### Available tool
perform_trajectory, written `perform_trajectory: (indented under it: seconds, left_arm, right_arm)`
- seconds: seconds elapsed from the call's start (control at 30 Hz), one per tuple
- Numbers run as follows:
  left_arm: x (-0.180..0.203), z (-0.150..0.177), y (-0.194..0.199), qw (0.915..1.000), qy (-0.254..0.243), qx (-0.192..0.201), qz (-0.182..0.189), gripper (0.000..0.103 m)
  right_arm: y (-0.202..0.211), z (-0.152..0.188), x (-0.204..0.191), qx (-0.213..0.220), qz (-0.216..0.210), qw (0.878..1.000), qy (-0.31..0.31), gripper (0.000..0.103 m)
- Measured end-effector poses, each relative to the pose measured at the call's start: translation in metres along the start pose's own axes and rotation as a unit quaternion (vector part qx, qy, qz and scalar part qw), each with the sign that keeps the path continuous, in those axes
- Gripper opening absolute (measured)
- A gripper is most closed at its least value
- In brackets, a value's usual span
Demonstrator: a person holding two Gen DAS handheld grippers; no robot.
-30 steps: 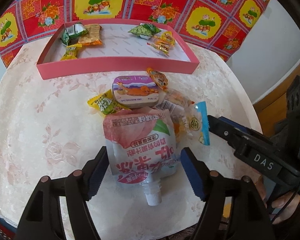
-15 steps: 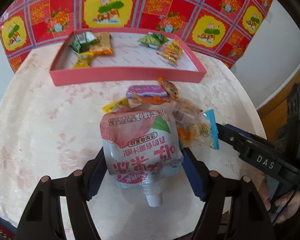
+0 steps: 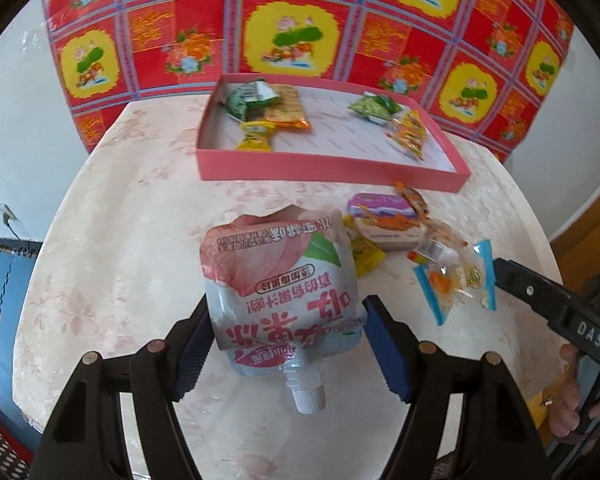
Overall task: Organize snacks
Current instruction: 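Grasp the clear candy bag with the right tool while the left tool holds the pouch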
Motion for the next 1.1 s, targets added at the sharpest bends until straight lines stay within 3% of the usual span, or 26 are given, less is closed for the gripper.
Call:
perform_trajectory:
  seconds: [0.77, 1.1]
  left_arm:
    - [-0.029, 0.004, -0.01, 0.9994, 0.034, -0.008, -0.002, 0.076]
    - [-0.029, 0.005, -0.011, 0.9994, 0.033, -0.01, 0.001, 0.076]
  right_arm:
    - [0.01, -0.007, -0.017, 0.021, 0.0, 1.0, 0.017, 0.048]
    - [-0.009, 0.004, -0.018, -0.016, 0.001, 1.0, 0.021, 0.048]
Point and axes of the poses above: each gripper's, at about its wrist camera, not at the fingertips, and y roughly against the way its jaws point, x to its right, z to its underside, the point moved 9 cm from there along -y, roughly the way its jaws point, and after that the axes turned 8 degrees about -z, right-handed, at the moved point
